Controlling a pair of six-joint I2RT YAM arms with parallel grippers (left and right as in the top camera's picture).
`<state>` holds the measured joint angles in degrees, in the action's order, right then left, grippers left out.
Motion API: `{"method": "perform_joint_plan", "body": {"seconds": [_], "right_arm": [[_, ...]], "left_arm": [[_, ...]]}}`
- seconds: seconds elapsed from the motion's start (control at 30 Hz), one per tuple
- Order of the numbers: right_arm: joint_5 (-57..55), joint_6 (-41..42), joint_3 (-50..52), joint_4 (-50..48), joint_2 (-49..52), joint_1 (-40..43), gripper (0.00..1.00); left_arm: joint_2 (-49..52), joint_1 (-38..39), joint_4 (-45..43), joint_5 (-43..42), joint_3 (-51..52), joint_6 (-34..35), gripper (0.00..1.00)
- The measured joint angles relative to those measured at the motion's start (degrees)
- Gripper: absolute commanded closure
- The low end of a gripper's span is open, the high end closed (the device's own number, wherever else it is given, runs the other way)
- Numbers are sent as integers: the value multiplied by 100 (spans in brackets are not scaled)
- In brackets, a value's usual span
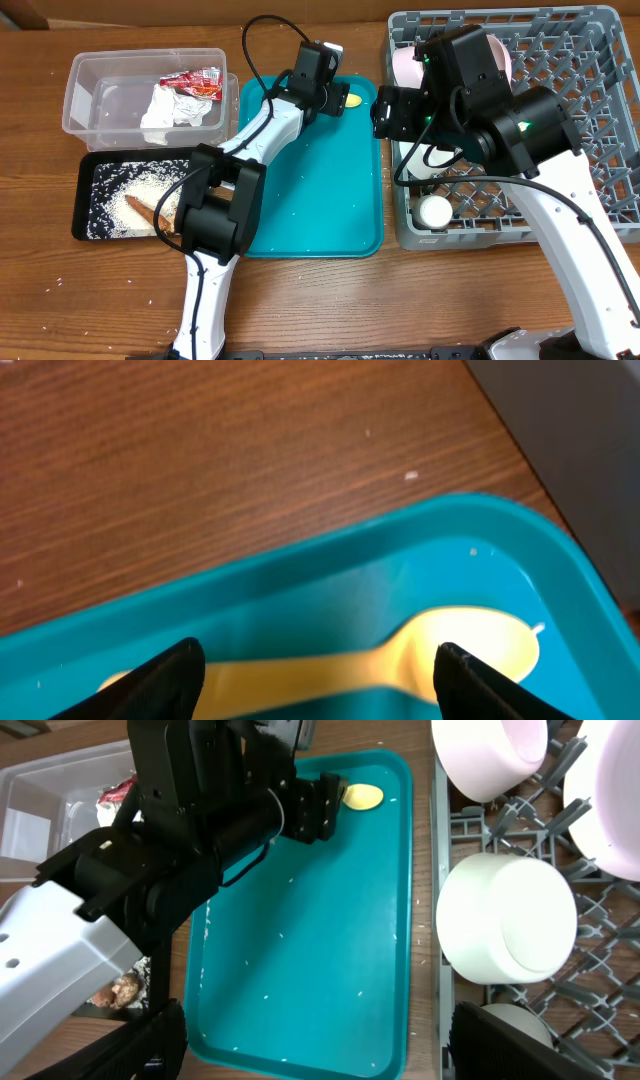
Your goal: Sort waste into correct bins and load items into the dishwasher
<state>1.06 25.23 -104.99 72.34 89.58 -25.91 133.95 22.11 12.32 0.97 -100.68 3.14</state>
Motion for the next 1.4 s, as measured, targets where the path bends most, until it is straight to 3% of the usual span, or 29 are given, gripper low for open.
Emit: {"method": "perform_joint_plan", "body": {"seconds": [0.43, 0.67, 0.93, 1.4], "right_arm": [[0, 2, 0, 74, 0, 0, 14], [-2, 2, 0, 68, 0, 0, 13], [-2, 0, 0, 52, 0, 0, 13], [-2, 0, 0, 15, 0, 0, 12]], "left_arm": [[323, 0, -181, 15, -9, 127, 23], [321, 0, 323, -2, -162, 149, 24], [195, 0, 1825, -162, -481, 184, 28], [201, 0, 5547, -953, -1220, 144, 27]]}}
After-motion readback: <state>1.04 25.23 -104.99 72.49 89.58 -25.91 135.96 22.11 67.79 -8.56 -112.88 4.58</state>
